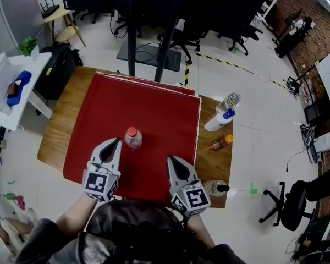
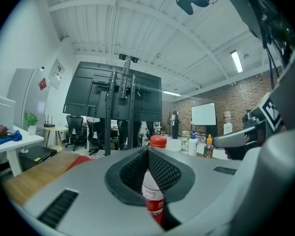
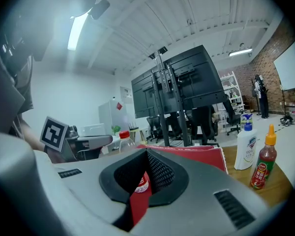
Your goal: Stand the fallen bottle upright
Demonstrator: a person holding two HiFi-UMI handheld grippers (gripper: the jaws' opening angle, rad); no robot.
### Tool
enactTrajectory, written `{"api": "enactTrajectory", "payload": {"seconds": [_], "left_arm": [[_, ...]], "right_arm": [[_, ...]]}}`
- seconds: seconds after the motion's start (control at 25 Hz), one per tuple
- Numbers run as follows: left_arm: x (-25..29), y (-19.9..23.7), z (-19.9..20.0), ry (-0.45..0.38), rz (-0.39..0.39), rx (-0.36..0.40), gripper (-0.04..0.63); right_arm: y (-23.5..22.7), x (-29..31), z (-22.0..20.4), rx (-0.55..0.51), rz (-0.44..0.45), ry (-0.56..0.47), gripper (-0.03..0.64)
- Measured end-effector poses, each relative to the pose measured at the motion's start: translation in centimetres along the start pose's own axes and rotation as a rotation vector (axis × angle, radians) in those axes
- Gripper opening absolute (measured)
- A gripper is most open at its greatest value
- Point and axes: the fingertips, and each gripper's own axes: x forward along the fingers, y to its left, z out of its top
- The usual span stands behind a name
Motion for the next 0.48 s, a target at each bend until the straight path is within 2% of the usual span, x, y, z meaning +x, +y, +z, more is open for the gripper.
{"api": "enactTrajectory", "payload": {"seconds": [0.48], "left_arm": [[-0.53,1.04,-0.19,0.024,0.028,-0.021,0.026]], "right_arm": [[0.31,0.67,-0.43,0.019,0.007,0.005,0.006]]}}
